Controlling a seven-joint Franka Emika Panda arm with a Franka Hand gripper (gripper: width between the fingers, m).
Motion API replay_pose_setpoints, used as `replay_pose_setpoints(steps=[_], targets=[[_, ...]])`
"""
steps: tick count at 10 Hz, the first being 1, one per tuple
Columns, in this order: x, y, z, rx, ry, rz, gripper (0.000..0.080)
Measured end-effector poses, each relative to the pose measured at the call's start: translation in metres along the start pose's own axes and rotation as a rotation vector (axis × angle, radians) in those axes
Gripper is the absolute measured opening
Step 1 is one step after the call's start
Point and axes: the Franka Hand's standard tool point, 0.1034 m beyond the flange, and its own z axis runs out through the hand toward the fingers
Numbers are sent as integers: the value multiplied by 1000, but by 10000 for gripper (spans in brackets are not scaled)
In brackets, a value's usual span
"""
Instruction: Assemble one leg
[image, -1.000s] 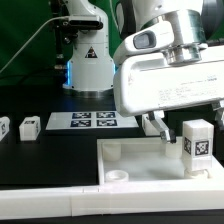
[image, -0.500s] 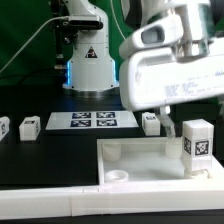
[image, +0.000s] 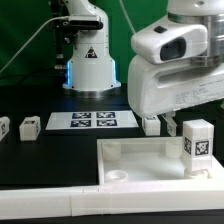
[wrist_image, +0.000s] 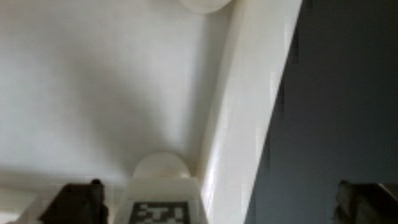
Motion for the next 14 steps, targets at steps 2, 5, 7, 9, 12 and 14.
replay_pose_setpoints(steps=[2, 5, 7, 9, 12, 14], targets=[[6, 4, 5, 1, 13, 1, 649], [7, 8, 10, 2, 17, 0, 649], [9, 9, 9, 1, 24, -6, 649], [11, 9, 9, 0, 32, -13, 635], [10, 13, 9, -8, 32, -13, 316], [10, 18, 9, -13, 31, -8, 298]])
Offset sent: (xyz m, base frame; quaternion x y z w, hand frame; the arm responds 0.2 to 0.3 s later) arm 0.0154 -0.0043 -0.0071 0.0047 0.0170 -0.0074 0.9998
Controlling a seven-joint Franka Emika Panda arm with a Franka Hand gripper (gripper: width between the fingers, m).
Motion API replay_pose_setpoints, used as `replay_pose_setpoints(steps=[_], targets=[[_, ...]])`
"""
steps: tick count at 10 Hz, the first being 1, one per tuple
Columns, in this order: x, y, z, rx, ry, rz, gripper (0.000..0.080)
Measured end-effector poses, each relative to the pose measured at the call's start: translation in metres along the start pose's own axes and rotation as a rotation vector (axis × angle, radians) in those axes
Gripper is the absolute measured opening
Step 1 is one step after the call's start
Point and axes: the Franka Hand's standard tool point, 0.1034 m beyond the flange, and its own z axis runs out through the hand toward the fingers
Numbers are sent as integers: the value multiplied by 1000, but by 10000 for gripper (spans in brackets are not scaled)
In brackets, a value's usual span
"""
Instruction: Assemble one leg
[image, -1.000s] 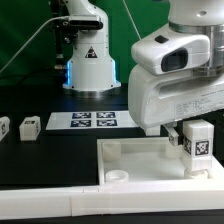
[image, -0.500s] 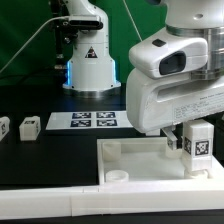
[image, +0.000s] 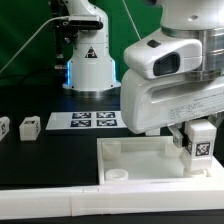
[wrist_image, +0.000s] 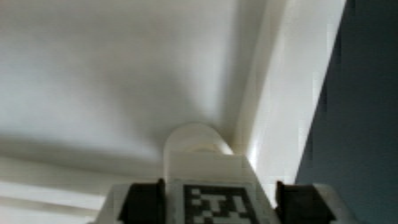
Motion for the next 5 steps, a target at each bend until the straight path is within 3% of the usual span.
replay_pose_setpoints(steps=[3, 5], targets=[[0, 0, 0, 1, 0, 32, 298], [1, -3, 2, 18, 23, 330, 297]])
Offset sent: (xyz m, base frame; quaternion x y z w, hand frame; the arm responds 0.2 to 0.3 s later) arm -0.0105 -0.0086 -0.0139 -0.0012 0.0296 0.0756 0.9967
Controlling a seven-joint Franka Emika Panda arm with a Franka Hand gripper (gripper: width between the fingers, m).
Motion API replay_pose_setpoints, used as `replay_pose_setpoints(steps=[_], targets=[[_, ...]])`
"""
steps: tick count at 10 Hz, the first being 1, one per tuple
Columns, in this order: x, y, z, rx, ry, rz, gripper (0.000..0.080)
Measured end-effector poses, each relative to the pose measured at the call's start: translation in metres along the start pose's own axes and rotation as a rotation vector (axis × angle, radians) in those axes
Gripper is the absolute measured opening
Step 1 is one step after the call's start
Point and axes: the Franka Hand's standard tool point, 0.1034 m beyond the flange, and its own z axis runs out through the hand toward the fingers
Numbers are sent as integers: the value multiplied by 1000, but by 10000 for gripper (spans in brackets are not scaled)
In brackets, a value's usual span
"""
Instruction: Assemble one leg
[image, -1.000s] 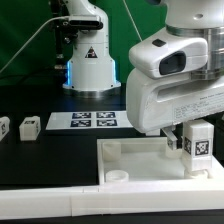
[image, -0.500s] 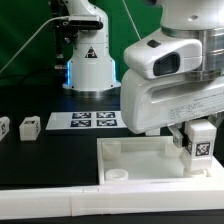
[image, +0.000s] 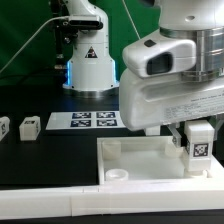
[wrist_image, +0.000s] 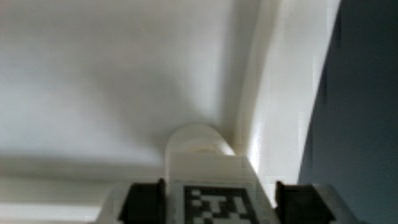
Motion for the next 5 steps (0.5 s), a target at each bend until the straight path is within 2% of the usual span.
replay_pose_setpoints(steps=[2, 5], targets=[[-4, -4, 7, 32, 10, 307, 292], [-5, -8, 8, 47, 4, 580, 292]])
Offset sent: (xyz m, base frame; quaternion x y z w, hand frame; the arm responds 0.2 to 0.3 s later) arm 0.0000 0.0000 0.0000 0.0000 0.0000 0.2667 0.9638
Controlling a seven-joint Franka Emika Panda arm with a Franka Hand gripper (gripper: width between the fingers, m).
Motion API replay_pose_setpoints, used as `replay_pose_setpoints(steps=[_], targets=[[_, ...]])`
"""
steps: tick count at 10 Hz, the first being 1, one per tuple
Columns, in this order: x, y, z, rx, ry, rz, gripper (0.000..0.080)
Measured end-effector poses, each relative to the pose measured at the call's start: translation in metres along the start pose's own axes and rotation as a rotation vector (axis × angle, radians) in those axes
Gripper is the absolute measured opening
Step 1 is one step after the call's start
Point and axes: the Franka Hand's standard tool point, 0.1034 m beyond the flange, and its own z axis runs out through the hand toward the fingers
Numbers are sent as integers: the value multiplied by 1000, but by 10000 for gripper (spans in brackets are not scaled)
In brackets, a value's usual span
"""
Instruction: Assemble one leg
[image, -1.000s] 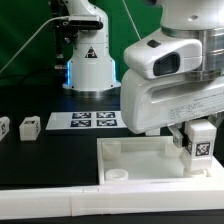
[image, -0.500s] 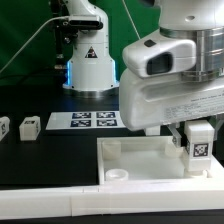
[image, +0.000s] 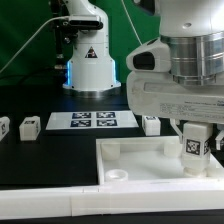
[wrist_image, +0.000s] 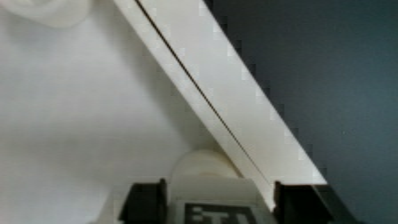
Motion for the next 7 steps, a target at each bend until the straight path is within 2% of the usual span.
replay_pose_setpoints(steps=[4, 6, 7], targets=[[-3, -3, 1, 11, -14, 363, 292], [-1, -6, 1, 40, -50, 670, 292], [0, -7, 1, 58, -44, 713, 292]])
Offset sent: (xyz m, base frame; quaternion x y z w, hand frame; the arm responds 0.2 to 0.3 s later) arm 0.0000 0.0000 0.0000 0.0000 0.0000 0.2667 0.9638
